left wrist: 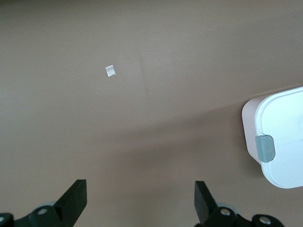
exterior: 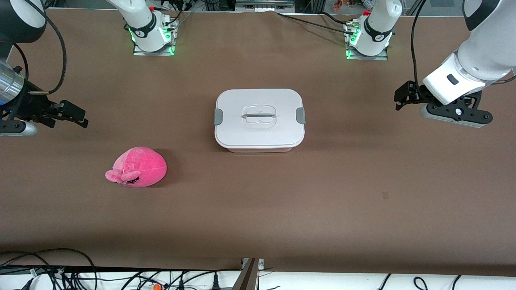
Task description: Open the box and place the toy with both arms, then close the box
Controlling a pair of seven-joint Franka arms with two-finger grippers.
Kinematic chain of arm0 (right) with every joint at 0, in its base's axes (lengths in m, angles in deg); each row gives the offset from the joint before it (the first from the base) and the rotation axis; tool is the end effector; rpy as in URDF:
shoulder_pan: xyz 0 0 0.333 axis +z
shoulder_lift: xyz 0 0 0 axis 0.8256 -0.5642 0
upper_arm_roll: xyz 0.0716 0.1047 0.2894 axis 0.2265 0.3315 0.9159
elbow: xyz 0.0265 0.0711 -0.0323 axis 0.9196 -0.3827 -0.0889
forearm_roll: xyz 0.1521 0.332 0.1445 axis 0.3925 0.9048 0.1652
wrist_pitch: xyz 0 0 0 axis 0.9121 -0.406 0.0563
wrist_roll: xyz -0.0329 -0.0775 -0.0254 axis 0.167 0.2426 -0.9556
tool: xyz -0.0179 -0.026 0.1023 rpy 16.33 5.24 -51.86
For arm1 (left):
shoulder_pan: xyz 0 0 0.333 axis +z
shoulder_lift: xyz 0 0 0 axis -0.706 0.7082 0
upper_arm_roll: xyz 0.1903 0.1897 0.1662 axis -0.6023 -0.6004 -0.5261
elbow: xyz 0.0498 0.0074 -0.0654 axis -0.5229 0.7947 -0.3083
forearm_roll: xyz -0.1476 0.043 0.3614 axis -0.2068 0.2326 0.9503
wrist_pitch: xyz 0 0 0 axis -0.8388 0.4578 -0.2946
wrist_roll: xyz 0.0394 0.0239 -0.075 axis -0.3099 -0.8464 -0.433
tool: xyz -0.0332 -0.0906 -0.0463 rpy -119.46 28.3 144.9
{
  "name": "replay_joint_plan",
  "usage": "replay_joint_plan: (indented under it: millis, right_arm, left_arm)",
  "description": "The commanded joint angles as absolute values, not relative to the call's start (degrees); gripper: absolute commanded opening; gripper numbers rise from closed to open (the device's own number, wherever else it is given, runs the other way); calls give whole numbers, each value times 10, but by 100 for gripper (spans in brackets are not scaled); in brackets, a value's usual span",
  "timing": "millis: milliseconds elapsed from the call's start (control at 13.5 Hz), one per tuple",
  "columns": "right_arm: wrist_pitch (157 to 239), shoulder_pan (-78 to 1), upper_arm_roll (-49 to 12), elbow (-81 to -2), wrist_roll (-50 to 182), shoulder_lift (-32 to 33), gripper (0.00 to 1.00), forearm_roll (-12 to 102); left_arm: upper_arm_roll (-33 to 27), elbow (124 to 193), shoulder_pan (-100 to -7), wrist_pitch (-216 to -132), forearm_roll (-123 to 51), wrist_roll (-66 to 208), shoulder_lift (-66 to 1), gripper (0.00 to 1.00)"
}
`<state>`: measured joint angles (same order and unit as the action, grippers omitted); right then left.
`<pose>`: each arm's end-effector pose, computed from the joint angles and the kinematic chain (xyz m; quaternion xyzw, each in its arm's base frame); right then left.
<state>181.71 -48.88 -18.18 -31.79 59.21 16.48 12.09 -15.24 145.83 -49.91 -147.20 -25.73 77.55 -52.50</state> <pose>0.6045 0.0237 0.5738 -0.9994 0.0064 -0.0234 0.0263 0.5746 -0.1069 0.5938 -0.9950 0.0978 0.0204 0.0053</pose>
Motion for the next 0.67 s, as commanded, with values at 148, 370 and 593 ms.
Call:
replay_joint_plan:
  millis: [148, 370, 593]
  right_arm:
    - [1817, -495, -182, -314, 599, 161, 100, 128]
    - [1817, -495, -182, -314, 599, 155, 100, 121]
    - [1812, -489, -182, -314, 599, 152, 100, 115]
  left_arm:
    - [-155, 1444, -495, -1460, -271, 778, -519, 100]
    - [-155, 1444, -494, -1419, -274, 780, -519, 100]
    - [-145, 1444, -511, -1408, -276, 782, -518, 100]
